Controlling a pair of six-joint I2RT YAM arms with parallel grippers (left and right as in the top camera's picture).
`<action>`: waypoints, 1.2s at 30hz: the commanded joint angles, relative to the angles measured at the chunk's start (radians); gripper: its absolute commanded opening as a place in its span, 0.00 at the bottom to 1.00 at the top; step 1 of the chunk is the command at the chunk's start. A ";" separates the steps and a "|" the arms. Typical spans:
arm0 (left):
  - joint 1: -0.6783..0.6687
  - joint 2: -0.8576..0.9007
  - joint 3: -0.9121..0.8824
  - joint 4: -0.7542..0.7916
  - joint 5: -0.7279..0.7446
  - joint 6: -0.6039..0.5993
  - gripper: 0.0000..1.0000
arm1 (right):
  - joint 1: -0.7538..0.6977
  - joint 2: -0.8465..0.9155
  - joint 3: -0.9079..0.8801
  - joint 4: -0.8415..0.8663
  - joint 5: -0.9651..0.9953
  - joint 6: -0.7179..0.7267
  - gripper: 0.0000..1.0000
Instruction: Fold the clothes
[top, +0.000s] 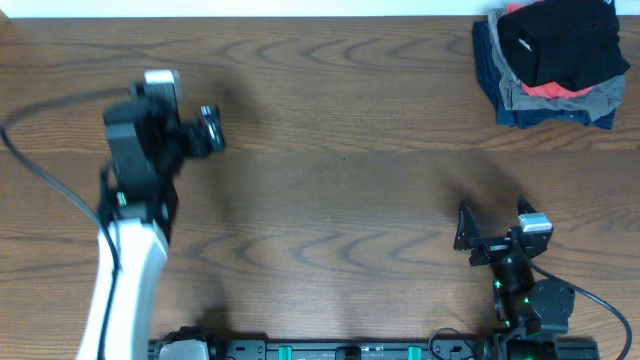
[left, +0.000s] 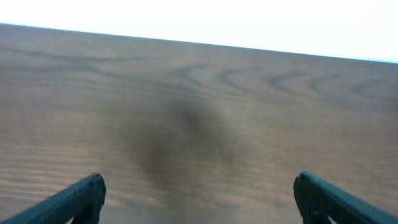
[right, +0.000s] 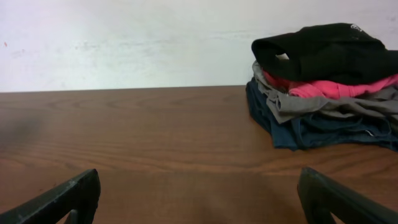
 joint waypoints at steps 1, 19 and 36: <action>-0.017 -0.136 -0.188 0.103 0.031 -0.010 0.98 | 0.016 -0.006 -0.001 -0.005 0.010 -0.006 0.99; -0.025 -0.914 -0.739 0.365 -0.003 -0.006 0.98 | 0.016 -0.006 -0.001 -0.005 0.010 -0.006 0.99; -0.025 -1.163 -0.789 0.294 -0.002 -0.006 0.98 | 0.016 -0.006 -0.001 -0.005 0.010 -0.006 1.00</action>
